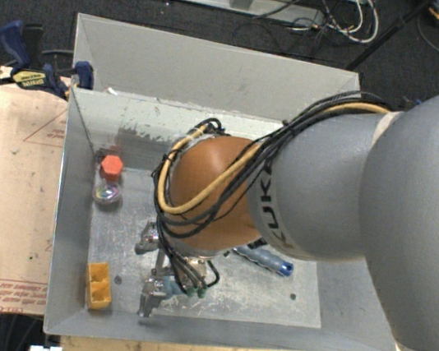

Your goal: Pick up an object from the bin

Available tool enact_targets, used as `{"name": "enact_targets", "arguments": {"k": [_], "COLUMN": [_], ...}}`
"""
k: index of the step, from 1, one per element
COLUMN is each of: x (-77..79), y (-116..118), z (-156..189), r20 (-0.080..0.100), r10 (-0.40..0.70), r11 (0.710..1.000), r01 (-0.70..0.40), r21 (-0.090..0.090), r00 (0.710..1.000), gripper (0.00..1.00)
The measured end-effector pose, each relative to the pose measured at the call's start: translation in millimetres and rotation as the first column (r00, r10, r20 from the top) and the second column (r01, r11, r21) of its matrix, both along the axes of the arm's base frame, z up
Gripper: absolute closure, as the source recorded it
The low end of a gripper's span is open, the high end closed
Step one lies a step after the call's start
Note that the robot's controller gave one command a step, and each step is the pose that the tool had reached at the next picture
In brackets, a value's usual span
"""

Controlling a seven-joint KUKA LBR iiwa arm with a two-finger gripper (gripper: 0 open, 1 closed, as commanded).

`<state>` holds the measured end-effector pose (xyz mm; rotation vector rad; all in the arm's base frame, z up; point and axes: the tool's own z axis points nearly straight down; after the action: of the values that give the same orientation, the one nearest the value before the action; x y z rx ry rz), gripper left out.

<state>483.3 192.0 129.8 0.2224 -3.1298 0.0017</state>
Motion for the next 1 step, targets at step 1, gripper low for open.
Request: {"name": "enact_targets", "arguments": {"k": [1], "x": [15.1], "y": [-51.2], "z": [-56.2], "r20": [0.015], "r10": [0.208], "r11": [0.978], "r01": [-0.208], "r21": [0.005], "r00": [0.978], "gripper": [0.0]}}
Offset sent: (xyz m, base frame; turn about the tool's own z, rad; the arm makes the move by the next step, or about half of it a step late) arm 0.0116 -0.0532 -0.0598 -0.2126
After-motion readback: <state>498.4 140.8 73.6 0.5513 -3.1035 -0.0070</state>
